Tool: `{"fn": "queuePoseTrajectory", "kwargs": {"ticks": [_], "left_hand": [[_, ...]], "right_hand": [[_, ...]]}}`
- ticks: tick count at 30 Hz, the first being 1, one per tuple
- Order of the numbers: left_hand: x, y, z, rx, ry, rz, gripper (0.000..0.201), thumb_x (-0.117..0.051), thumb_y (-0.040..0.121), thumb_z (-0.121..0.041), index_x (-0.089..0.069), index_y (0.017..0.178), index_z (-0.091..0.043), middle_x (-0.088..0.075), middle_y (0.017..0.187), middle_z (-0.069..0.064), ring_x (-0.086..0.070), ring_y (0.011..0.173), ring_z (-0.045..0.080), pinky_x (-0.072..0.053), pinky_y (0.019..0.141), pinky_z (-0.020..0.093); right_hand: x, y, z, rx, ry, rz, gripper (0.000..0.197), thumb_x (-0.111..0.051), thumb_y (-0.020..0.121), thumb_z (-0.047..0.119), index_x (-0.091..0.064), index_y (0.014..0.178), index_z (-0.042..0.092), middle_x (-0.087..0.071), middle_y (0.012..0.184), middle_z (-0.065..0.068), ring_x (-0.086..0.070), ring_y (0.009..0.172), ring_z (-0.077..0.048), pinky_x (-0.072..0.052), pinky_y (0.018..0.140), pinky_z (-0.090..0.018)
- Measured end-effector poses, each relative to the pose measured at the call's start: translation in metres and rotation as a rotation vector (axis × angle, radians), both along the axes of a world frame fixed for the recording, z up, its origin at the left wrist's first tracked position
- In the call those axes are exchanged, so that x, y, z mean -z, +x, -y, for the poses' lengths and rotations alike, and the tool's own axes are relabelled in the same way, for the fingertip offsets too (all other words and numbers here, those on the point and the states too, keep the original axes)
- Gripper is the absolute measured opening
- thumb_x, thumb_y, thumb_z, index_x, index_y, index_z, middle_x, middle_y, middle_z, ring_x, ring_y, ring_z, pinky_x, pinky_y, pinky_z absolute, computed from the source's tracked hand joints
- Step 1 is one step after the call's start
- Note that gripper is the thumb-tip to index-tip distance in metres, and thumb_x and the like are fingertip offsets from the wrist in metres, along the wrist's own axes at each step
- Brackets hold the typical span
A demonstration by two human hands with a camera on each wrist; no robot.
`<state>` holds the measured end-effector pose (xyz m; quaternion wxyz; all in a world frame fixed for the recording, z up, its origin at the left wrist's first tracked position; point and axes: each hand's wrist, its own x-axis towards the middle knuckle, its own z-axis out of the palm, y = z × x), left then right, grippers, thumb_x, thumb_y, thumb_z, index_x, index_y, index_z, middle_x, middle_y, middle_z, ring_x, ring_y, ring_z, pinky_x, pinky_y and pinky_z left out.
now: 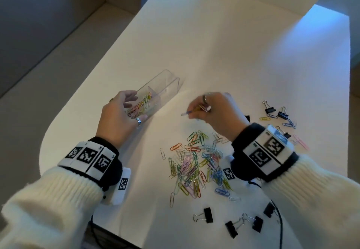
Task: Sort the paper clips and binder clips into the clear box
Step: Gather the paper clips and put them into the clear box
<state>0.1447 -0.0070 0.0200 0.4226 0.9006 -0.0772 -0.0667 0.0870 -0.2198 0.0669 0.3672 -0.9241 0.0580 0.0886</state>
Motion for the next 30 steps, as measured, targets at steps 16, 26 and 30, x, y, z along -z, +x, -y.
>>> {"fn": "queuePoseTrajectory", "kwargs": {"ticks": [16,26,30], "left_hand": [[0.006,-0.013,0.005,0.064,-0.072,-0.001,0.054,-0.079,0.065,-0.005,-0.056,0.113,-0.01,-0.06,0.104,-0.006,-0.057,0.093,0.012,-0.037,0.074,0.009],[0.003,-0.006,0.01,0.096,-0.075,-0.011,0.054,-0.076,0.066,0.0,-0.055,0.115,-0.011,-0.058,0.103,-0.007,-0.056,0.094,0.01,-0.035,0.072,-0.002],[0.004,0.001,0.015,0.08,-0.047,-0.019,0.056,-0.077,0.068,-0.004,-0.052,0.118,-0.011,-0.06,0.11,-0.002,-0.054,0.095,0.01,-0.036,0.081,0.01]], "right_hand": [[0.0,0.061,-0.059,-0.426,-0.269,0.135,0.024,-0.06,0.085,0.013,-0.066,0.107,0.022,-0.069,0.1,0.003,-0.06,0.097,-0.012,-0.041,0.084,-0.018],[0.001,0.01,-0.005,-0.039,-0.054,0.273,0.017,-0.054,0.091,0.025,-0.062,0.103,0.016,-0.065,0.103,0.003,-0.057,0.09,-0.002,-0.043,0.085,-0.009],[0.016,-0.026,0.018,0.054,-0.146,0.138,0.026,-0.043,0.096,0.022,-0.057,0.117,0.016,-0.059,0.121,0.001,-0.056,0.109,-0.01,-0.043,0.102,-0.028]]}}
